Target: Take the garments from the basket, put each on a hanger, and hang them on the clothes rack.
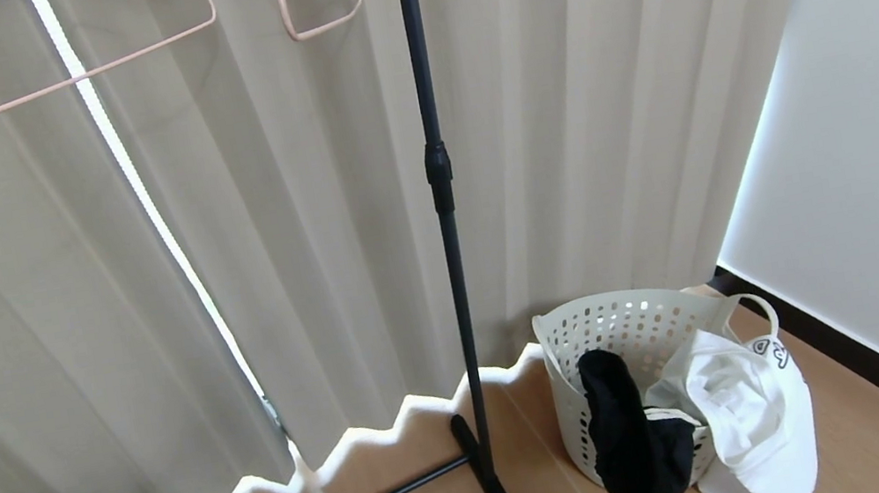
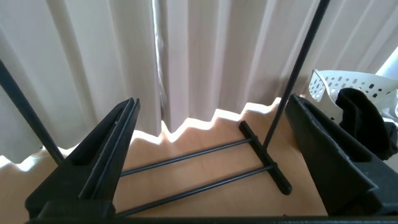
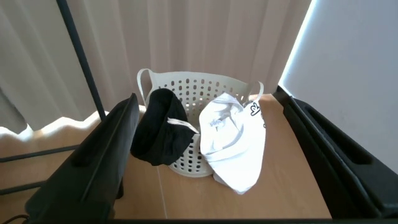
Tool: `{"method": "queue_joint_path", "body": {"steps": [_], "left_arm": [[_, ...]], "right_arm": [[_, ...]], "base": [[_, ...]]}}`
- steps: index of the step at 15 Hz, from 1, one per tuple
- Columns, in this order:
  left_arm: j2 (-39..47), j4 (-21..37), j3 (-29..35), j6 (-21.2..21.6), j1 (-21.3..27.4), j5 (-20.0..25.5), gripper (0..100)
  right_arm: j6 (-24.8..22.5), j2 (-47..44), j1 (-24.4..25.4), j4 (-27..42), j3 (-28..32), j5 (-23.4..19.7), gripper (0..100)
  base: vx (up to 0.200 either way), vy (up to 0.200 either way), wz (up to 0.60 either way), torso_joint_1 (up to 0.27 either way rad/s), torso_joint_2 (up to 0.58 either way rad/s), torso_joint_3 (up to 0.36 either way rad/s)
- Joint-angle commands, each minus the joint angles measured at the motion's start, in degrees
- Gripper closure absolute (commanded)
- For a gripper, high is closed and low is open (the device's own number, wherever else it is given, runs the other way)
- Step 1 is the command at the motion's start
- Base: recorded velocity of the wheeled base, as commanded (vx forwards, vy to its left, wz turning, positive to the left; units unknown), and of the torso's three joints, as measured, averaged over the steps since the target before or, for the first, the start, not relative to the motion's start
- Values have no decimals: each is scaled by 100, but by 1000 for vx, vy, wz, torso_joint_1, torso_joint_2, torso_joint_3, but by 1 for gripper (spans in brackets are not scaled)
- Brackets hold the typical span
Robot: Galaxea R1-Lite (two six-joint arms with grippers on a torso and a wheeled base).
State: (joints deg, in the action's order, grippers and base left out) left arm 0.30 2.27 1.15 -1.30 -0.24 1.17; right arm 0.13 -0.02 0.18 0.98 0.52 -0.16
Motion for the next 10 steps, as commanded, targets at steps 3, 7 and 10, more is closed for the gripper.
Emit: {"method": "queue_joint_path", "body": {"steps": [3,7,10], "left_arm": [[5,2,0,-1,-2,6,0],[5,2,0,7,-2,32,0],[5,11,8,-19,-11,24,0]], "right_arm": [[4,2,-1,-1,0,-2,0],[39,2,-1,-1,0,-2,0],[39,2,-1,-1,0,7,0]], "base": [[0,0,0,0,0,0],[0,0,0,1,-1,-21],[0,0,0,5,-1,-155]]}}
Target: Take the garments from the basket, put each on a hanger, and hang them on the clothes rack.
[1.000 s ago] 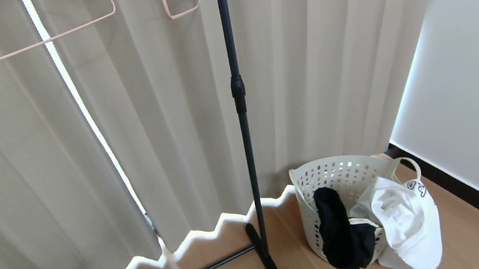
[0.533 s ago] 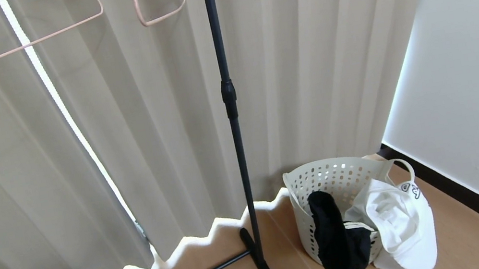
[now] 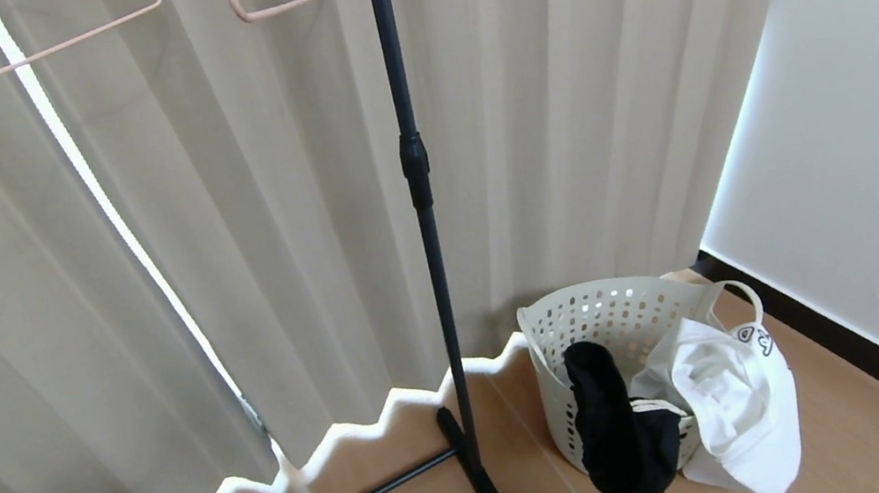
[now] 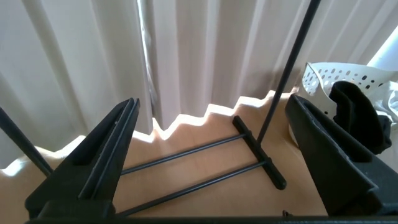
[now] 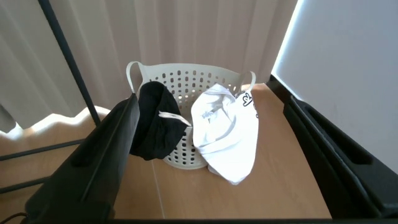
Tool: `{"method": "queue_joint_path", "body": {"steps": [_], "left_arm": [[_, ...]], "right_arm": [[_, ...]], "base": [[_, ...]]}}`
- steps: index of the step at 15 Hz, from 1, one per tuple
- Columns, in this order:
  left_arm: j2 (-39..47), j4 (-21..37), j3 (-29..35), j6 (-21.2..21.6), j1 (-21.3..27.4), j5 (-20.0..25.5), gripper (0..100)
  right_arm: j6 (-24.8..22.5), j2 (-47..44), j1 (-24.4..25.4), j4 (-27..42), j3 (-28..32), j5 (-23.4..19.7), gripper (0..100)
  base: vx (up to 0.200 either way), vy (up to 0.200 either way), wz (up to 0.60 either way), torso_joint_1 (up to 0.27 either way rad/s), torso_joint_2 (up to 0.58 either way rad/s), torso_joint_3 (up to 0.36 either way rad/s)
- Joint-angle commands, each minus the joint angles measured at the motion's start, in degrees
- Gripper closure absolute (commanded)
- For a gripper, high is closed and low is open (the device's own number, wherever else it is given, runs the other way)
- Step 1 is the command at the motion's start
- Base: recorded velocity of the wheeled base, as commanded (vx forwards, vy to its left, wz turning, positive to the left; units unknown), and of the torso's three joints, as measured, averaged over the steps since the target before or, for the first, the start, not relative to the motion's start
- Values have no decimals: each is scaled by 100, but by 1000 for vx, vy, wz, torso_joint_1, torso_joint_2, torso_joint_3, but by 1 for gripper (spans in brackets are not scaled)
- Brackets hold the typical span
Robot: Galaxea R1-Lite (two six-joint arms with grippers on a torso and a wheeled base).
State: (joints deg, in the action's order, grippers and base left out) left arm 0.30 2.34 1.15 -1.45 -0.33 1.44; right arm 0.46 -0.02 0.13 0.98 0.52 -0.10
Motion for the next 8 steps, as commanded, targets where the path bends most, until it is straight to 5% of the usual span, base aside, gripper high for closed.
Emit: {"method": "queue_joint_path", "body": {"steps": [1,8], "left_arm": [[5,3,8,-4,7,-12,0],[5,3,8,-75,-2,-30,0]], "right_arm": [[-2,2,4,-1,0,1,0],[-2,2,4,-10,0,1,0]], "base": [[0,0,0,-2,7,-183],[0,0,0,6,3,-196]]}}
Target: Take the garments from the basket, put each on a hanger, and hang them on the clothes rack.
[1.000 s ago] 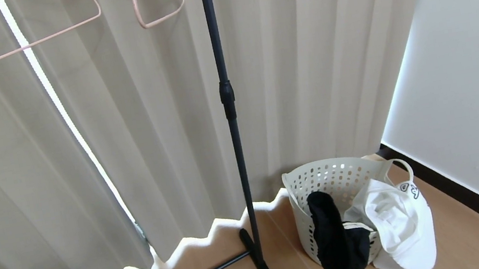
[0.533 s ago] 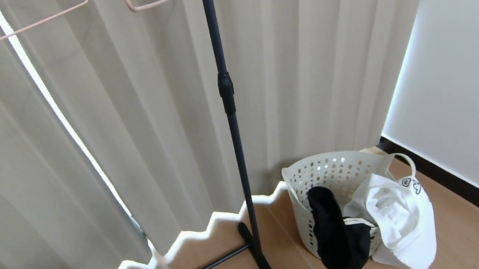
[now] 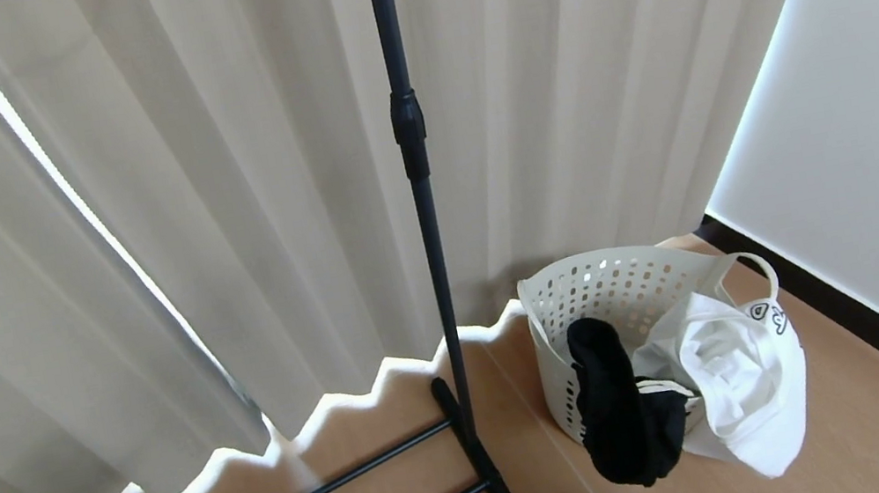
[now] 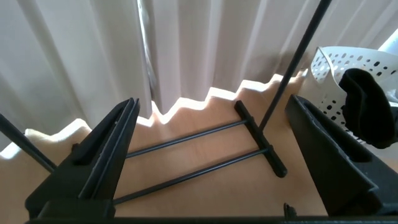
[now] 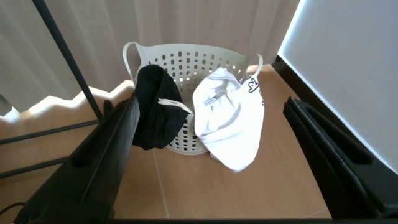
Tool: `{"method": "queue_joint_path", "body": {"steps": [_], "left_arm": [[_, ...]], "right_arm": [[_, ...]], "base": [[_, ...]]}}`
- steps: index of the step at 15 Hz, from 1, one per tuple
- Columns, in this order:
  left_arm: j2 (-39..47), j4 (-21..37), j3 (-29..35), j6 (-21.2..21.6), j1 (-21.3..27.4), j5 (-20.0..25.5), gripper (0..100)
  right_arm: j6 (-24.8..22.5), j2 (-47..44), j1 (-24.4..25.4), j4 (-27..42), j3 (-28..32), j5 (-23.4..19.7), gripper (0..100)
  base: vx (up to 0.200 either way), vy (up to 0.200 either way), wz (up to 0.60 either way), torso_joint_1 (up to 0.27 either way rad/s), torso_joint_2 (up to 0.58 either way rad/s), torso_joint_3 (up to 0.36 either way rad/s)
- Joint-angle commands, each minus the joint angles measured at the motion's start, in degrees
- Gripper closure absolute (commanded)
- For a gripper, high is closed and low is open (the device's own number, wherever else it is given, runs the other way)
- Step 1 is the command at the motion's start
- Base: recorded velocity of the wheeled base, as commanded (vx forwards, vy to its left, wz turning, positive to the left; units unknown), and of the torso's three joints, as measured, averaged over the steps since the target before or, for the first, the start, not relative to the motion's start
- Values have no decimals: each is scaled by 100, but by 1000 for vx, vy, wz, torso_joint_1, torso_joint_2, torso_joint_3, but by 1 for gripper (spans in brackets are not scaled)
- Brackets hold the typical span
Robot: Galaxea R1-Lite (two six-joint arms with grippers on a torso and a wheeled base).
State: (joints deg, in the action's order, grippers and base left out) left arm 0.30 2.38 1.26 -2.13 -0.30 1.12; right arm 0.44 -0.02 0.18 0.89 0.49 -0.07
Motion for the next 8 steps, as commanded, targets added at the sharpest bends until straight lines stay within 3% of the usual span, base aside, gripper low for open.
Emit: {"method": "queue_joint_path", "body": {"steps": [1,8], "left_arm": [[5,0,-3,-6,-5,-7,0],[5,0,-11,11,4,-7,0]], "right_arm": [[-9,2,-1,8,4,-1,0],[0,2,-1,-1,4,-1,0]], "base": [[0,0,0,7,2,-203],[0,0,0,1,0,-196]]}}
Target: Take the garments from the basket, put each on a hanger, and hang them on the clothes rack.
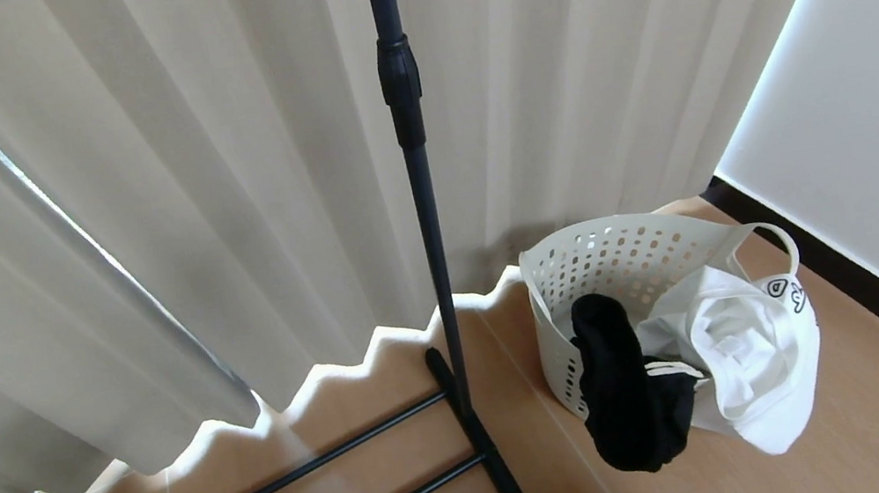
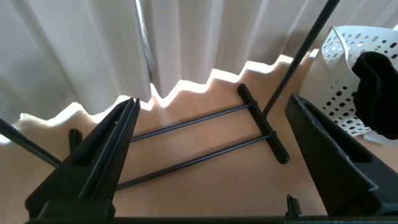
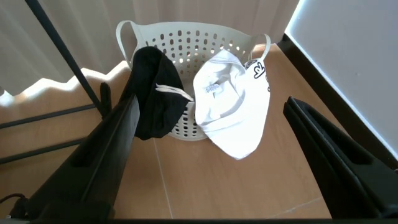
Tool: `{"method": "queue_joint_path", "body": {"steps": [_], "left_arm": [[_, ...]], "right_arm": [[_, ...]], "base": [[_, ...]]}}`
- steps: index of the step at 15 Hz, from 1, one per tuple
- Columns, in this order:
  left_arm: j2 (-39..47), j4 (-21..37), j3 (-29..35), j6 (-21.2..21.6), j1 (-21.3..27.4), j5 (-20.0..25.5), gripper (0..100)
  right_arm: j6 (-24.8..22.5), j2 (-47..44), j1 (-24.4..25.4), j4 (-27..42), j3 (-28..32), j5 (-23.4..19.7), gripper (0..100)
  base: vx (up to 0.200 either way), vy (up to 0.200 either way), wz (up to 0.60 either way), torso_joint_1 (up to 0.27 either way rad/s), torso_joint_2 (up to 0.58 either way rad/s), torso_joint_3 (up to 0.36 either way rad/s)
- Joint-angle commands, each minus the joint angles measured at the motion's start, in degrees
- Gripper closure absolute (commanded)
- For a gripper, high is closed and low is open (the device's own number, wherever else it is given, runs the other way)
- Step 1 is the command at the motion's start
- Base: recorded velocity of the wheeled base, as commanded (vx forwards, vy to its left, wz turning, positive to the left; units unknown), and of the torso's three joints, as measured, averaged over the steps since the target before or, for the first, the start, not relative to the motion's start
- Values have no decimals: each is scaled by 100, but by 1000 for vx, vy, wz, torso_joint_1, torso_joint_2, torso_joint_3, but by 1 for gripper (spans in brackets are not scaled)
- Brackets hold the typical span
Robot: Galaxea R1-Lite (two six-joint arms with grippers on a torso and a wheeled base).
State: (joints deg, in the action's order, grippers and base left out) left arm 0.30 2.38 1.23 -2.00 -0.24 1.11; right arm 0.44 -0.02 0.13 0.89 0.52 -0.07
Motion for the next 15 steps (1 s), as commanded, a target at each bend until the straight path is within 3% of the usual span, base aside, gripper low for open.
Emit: {"method": "queue_joint_path", "body": {"steps": [1,10,13,14,15], "left_arm": [[5,0,0,-20,-11,-23,0],[5,-9,-9,15,-11,-49,0],[5,-9,-9,24,-11,-32,0],[5,-9,-9,24,-11,-32,0],[5,-9,-9,24,-11,-49,0]], "right_arm": [[0,2,4,-1,-8,-1,0],[-114,-112,57,78,18,-19,0],[-141,-1254,523,78,35,-28,0],[-141,-1254,523,78,35,-28,0],[-167,-2151,1147,-19,185,-212,0]], "base": [[0,0,0,2,2,-188],[0,0,0,1,3,-193],[0,0,0,0,5,-57],[0,0,0,0,0,0],[0,0,0,0,0,0]]}}
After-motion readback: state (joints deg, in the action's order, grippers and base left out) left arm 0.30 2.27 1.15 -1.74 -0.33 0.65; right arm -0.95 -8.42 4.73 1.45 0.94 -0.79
